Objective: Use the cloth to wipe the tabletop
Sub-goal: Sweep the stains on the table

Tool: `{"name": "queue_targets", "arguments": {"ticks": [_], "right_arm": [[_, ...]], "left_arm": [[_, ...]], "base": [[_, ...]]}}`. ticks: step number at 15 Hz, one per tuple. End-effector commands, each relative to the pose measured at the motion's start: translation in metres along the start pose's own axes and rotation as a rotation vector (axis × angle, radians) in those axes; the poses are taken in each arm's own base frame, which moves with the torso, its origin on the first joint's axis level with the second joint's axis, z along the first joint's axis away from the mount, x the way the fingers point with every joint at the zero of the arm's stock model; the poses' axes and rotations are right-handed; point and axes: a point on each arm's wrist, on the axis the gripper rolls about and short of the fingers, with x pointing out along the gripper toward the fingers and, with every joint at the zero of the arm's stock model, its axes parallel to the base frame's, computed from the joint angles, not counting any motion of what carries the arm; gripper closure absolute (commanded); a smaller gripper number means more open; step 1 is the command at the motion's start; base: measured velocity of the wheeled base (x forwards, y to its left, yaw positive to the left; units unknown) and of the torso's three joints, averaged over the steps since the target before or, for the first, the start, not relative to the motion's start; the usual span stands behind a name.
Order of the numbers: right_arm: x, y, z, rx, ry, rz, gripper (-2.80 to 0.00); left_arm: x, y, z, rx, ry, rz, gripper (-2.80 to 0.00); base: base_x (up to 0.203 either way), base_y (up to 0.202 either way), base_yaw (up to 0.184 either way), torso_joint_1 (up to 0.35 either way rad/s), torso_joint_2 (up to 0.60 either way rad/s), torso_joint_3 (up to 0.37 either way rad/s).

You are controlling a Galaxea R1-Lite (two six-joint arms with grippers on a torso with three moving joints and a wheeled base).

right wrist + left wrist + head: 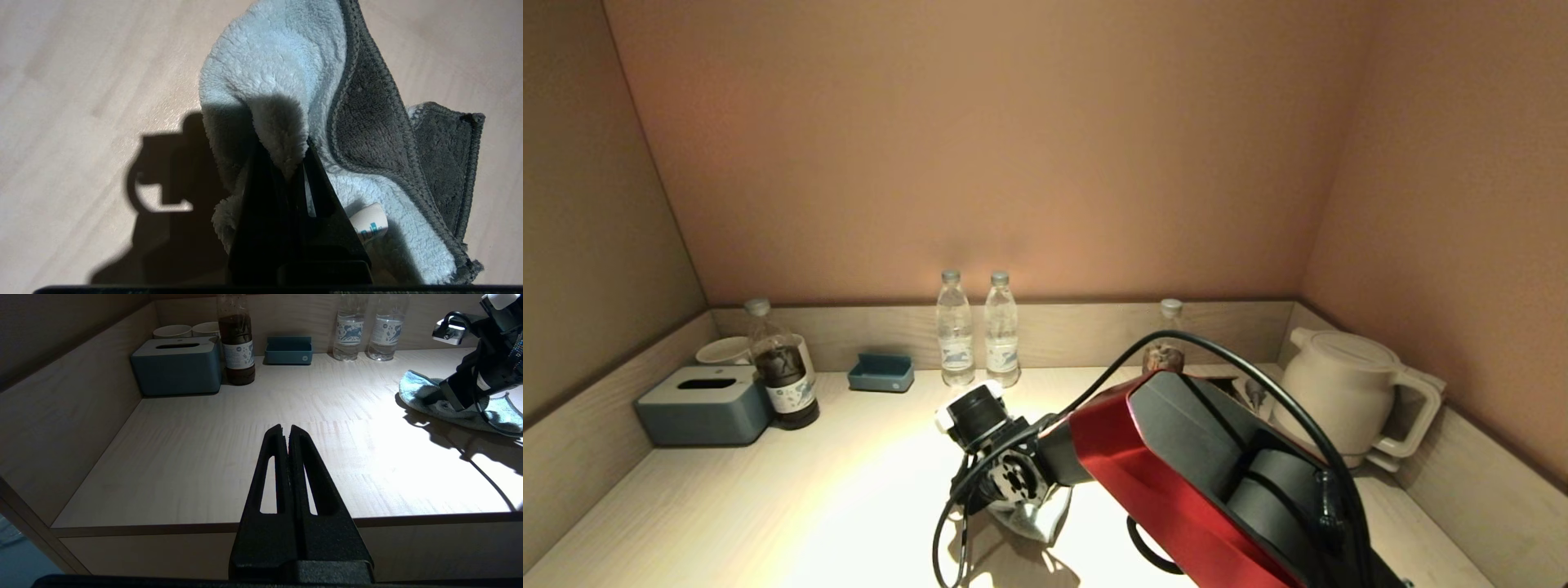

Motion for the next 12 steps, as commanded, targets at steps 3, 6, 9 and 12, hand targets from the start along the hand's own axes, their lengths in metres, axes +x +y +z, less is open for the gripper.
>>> {"name": "queue_targets", "arguments": {"ticks": [3,6,9,12], "right_arm": [[0.024,-0.022,-0.005,0.036,0.026,-0.058,0.0],[0.007,-0.043,0.001,0.067,0.035,-0.101,0.0],[-0.012,-0.075,-0.01,0.103,0.099,-0.145,0.0],[-0.035,-0.097,-0.027,0.13,0.152,-0.173,0.0]], "left_arm": [[0.0,0.0,0.0,0.0,0.0,-0.001,0.0],[0.0,0.0,0.0,0.001,0.0,-0.001,0.0],[0.0,0.0,0.0,0.002,0.0,-0.001,0.0],[0.0,0.0,0.0,0.001,0.0,0.0,0.0]], "base": [[0.0,0.0,0.0,0.0,0.0,0.0],[0.0,0.0,0.0,0.0,0.0,0.0],[0.0,0.0,0.0,0.0,0.0,0.0],[0.0,0.0,0.0,0.0,0.0,0.0]]}}
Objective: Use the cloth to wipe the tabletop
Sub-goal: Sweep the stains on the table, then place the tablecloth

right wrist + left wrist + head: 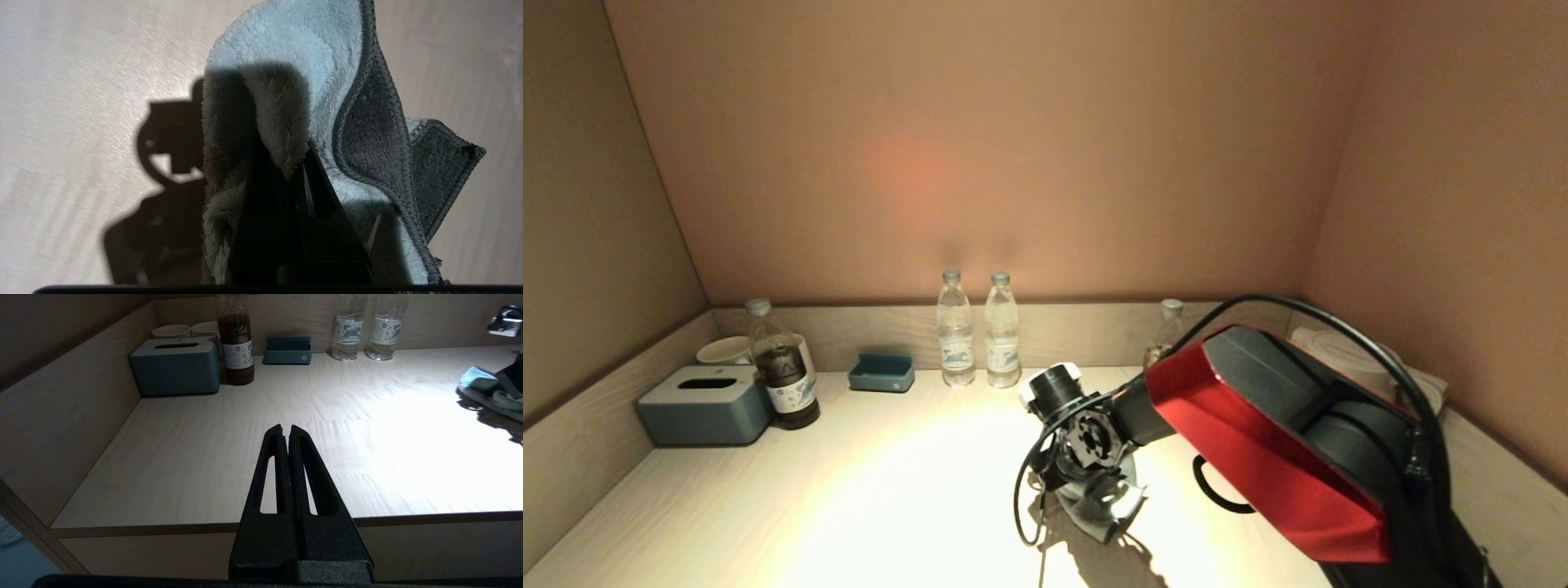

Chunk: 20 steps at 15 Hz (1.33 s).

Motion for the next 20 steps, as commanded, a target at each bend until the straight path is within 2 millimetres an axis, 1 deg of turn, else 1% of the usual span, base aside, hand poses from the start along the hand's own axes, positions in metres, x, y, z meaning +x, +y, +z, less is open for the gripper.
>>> {"name": "queue_targets", "arguments": {"ticks": [1,4,6,7,9,10,12,15,18,20], "right_arm": [[-0.029,-0.02,-0.004,0.027,-0.009,-0.015,0.0],[-0.067,-0.053,-0.022,0.071,-0.015,-0.045,0.0],[-0.105,-0.079,-0.031,0.115,-0.054,-0.073,0.0],[-0.123,-0.096,-0.038,0.139,-0.07,-0.099,0.0],[-0.149,-0.136,-0.056,0.196,-0.083,-0.172,0.0],[-0.157,-0.156,-0.065,0.224,-0.078,-0.212,0.0],[-0.172,-0.187,-0.082,0.29,-0.072,-0.286,0.0],[-0.19,-0.219,-0.104,0.39,-0.067,-0.371,0.0],[-0.198,-0.237,-0.123,0.463,-0.04,-0.423,0.0],[-0.199,-0.24,-0.133,0.486,-0.025,-0.439,0.0]], "left_arm": [[0.0,0.0,0.0,0.0,0.0,-0.001,0.0],[0.0,0.0,0.0,0.0,0.0,-0.001,0.0],[0.0,0.0,0.0,0.0,0.0,-0.001,0.0],[0.0,0.0,0.0,0.0,0.0,0.001,0.0],[0.0,0.0,0.0,0.0,0.0,0.001,0.0],[0.0,0.0,0.0,0.0,0.0,-0.001,0.0],[0.0,0.0,0.0,0.0,0.0,-0.001,0.0],[0.0,0.0,0.0,0.0,0.0,-0.001,0.0],[0.0,0.0,0.0,0.0,0.0,0.0,0.0],[0.0,0.0,0.0,0.0,0.0,-0.001,0.0]], "base": [[0.0,0.0,0.0,0.0,0.0,0.0],[0.0,0.0,0.0,0.0,0.0,0.0],[0.0,0.0,0.0,0.0,0.0,0.0],[0.0,0.0,0.0,0.0,0.0,0.0],[0.0,0.0,0.0,0.0,0.0,0.0],[0.0,0.0,0.0,0.0,0.0,0.0],[0.0,0.0,0.0,0.0,0.0,0.0],[0.0,0.0,0.0,0.0,0.0,0.0],[0.0,0.0,0.0,0.0,0.0,0.0],[0.0,0.0,0.0,0.0,0.0,0.0]]}}
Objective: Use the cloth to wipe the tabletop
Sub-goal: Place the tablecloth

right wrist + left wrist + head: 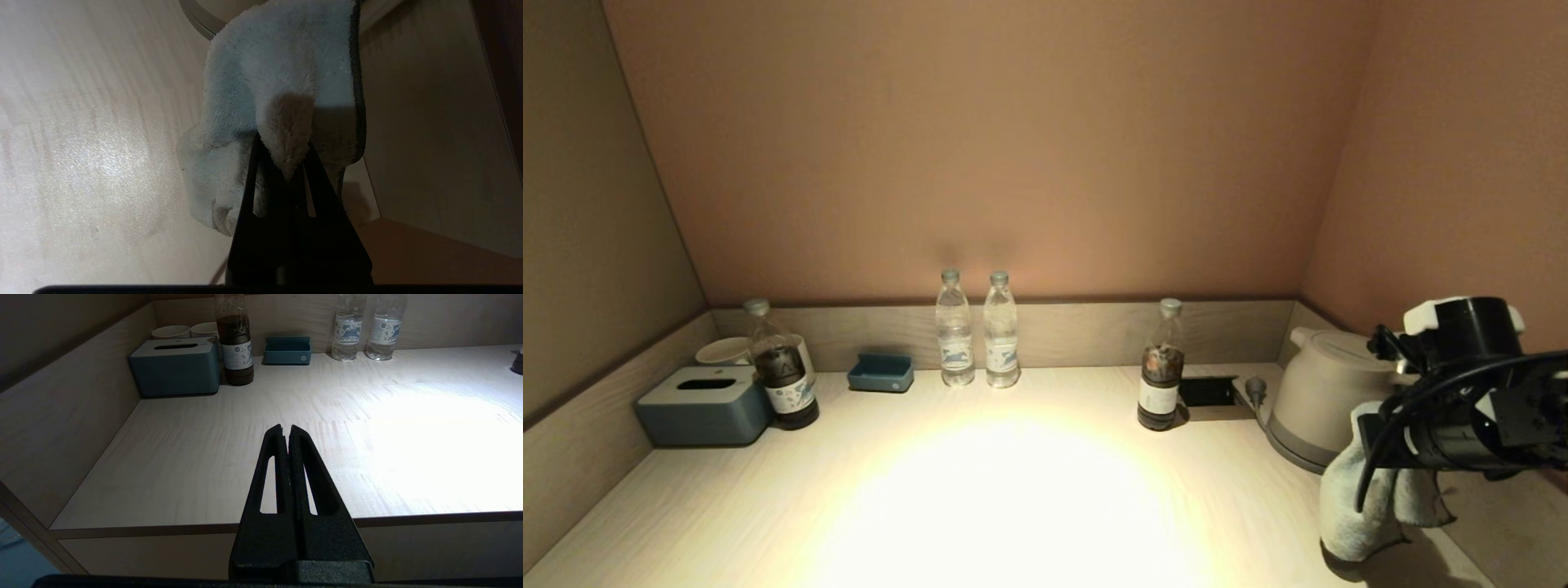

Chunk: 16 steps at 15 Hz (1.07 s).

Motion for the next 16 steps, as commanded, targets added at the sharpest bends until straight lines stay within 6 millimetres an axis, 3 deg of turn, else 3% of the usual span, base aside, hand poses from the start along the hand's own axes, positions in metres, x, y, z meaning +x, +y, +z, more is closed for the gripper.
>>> {"name": "queue_targets", "arguments": {"ticks": [1,7,13,16], "right_arm": [[-0.001,-0.011,-0.005,0.033,-0.007,-0.028,0.0],[0.035,-0.03,-0.03,0.096,0.089,-0.085,0.0],[0.07,-0.024,-0.039,0.093,0.113,-0.072,0.0],[0.074,-0.021,-0.037,0.097,0.087,0.002,0.0]], "left_arm": [[0.0,0.0,0.0,0.0,0.001,0.0,0.0],[0.0,0.0,0.0,0.0,0.001,0.0,0.0],[0.0,0.0,0.0,0.0,0.001,0.0,0.0],[0.0,0.0,0.0,0.002,0.001,0.0,0.0]], "base": [[0.0,0.0,0.0,0.0,0.0,0.0],[0.0,0.0,0.0,0.0,0.0,0.0],[0.0,0.0,0.0,0.0,0.0,0.0],[0.0,0.0,0.0,0.0,0.0,0.0]]}}
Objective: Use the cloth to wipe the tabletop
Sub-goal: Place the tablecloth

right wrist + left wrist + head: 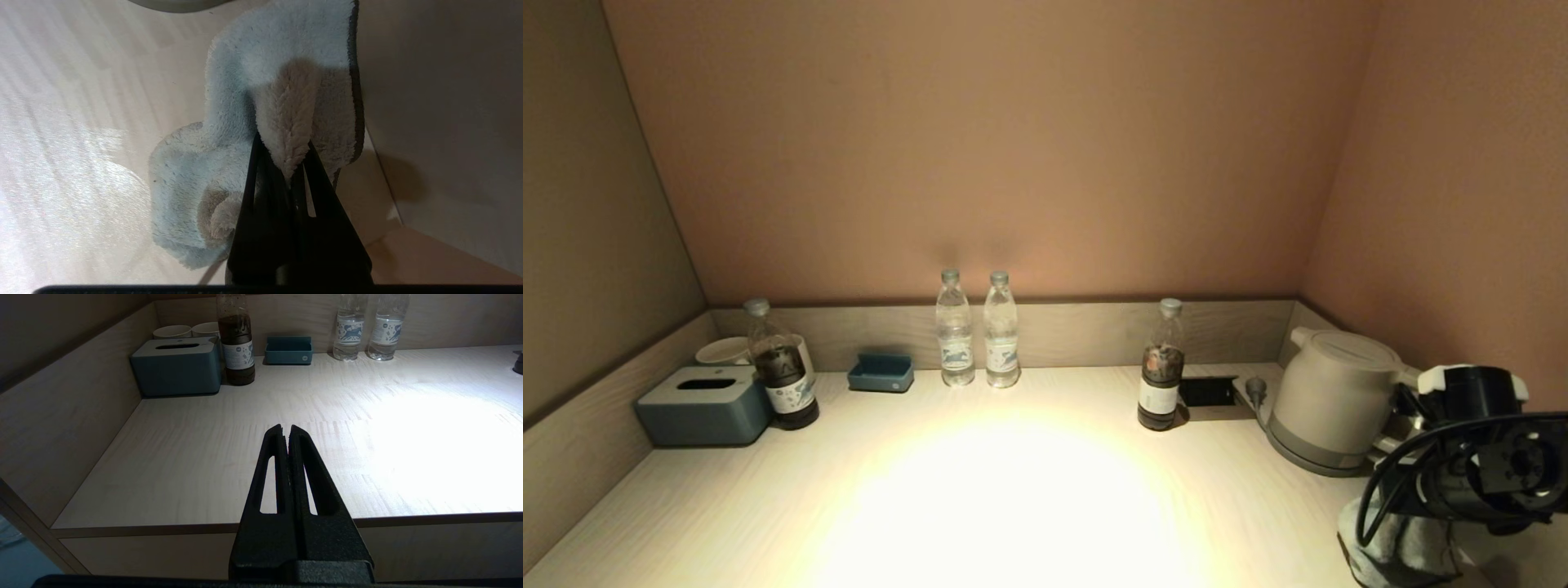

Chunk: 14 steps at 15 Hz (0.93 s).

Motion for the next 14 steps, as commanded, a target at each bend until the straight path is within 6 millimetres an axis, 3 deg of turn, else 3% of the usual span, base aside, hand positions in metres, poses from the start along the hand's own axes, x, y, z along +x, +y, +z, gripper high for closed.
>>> {"name": "queue_targets", "arguments": {"ticks": [1,2,7,8,10,13,14], "right_arm": [[0.005,0.002,0.001,0.0,-0.004,0.047,0.0],[0.009,0.003,0.001,0.003,-0.003,0.057,-2.8],[0.003,0.002,0.004,0.015,-0.03,0.059,-2.8],[-0.009,-0.001,0.008,0.022,-0.071,0.06,-2.8],[-0.05,-0.01,0.018,0.045,-0.215,0.06,-2.8],[-0.108,-0.017,0.015,0.048,-0.403,0.105,-2.8],[-0.128,-0.019,0.009,0.031,-0.467,0.144,0.0]], "left_arm": [[0.0,0.0,0.0,-0.001,0.0,0.0,0.0],[0.0,0.0,0.0,-0.001,0.0,0.0,0.0],[0.0,0.0,0.0,-0.001,0.0,0.0,0.0],[0.0,0.0,0.0,-0.001,0.0,0.0,0.0],[0.0,0.0,0.0,0.0,0.0,0.0,0.0],[0.0,0.0,0.0,0.0,0.0,0.0,0.0],[0.0,0.0,0.0,0.0,0.0,0.001,0.0]], "base": [[0.0,0.0,0.0,0.0,0.0,0.0],[0.0,0.0,0.0,0.0,0.0,0.0],[0.0,0.0,0.0,0.0,0.0,0.0],[0.0,0.0,0.0,0.0,0.0,0.0],[0.0,0.0,0.0,0.0,0.0,0.0],[0.0,0.0,0.0,0.0,0.0,0.0],[0.0,0.0,0.0,0.0,0.0,0.0]]}}
